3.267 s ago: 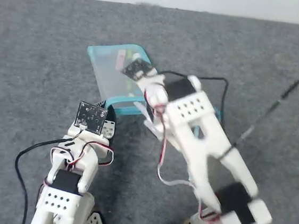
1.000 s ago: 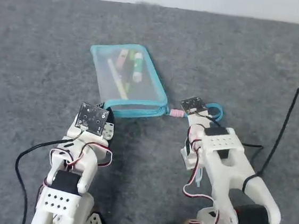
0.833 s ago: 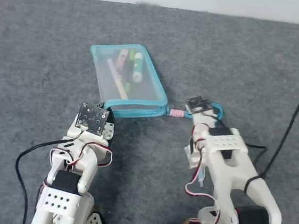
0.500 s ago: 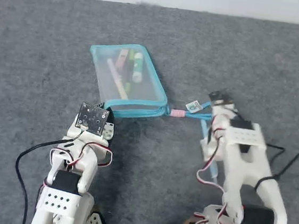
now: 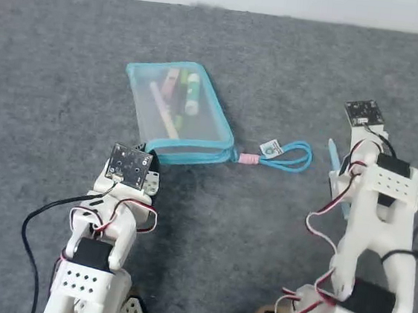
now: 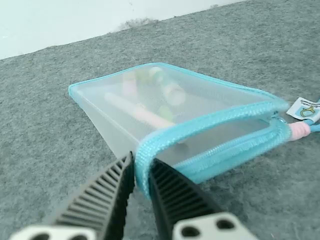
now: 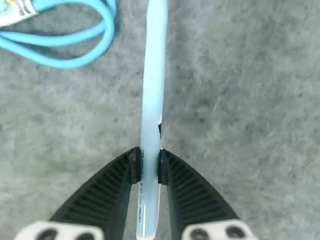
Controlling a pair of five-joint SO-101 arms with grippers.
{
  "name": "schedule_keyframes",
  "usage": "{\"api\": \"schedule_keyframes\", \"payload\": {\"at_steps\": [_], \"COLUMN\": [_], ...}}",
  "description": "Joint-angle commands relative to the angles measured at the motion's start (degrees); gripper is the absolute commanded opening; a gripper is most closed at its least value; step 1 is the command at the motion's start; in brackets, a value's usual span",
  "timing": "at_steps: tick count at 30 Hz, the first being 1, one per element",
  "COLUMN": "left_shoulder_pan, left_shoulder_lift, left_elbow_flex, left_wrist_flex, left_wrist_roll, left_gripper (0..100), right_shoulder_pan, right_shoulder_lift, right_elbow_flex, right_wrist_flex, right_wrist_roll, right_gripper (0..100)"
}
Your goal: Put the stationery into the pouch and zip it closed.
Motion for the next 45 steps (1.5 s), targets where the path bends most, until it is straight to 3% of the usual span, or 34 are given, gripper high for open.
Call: {"api": "schedule_keyframes", "payload": {"at_steps": [1, 8, 13, 26, 30, 36, 41, 45], "left_shoulder_pan": [-0.53, -0.18, -0.09, -0.09, -0.09, 0.0, 0.0, 0.0], "left_shoulder_lift": [-1.14, -1.14, -1.14, -1.14, -1.14, -1.05, -1.05, -1.05], "left_elbow_flex": [-1.1, -1.1, -1.1, -1.1, -1.01, -1.01, -1.01, -1.1], "left_wrist_flex": [-0.62, -0.62, -0.79, -0.7, -0.62, -0.7, -0.79, -0.79], "left_wrist_roll": [-0.53, -0.53, -0.53, -0.53, -0.53, -0.53, -0.44, -0.44], "left_gripper": [1, 1, 1, 1, 1, 1, 1, 1], "right_shoulder_pan": [1.71, 5.32, 4.88, 8.22, 9.36, 10.95, 6.46, -3.56], "right_shoulder_lift": [3.47, 9.71, 9.71, 10.33, 9.98, 6.73, -4.97, -17.45], "right_elbow_flex": [-3.16, -3.16, -0.26, 5.01, 4.92, 3.6, 2.2, 2.29], "right_wrist_flex": [-4.35, -8.31, -6.9, -9.36, -7.87, -5.49, 4.44, 12.62], "right_wrist_roll": [3.08, 5.63, 5.63, 8.44, 8.62, 8.44, 8.53, 8.44], "right_gripper": [1.3, 16.8, 11.9, 10.9, 0.1, 0.8, 0.7, 0.7]}}
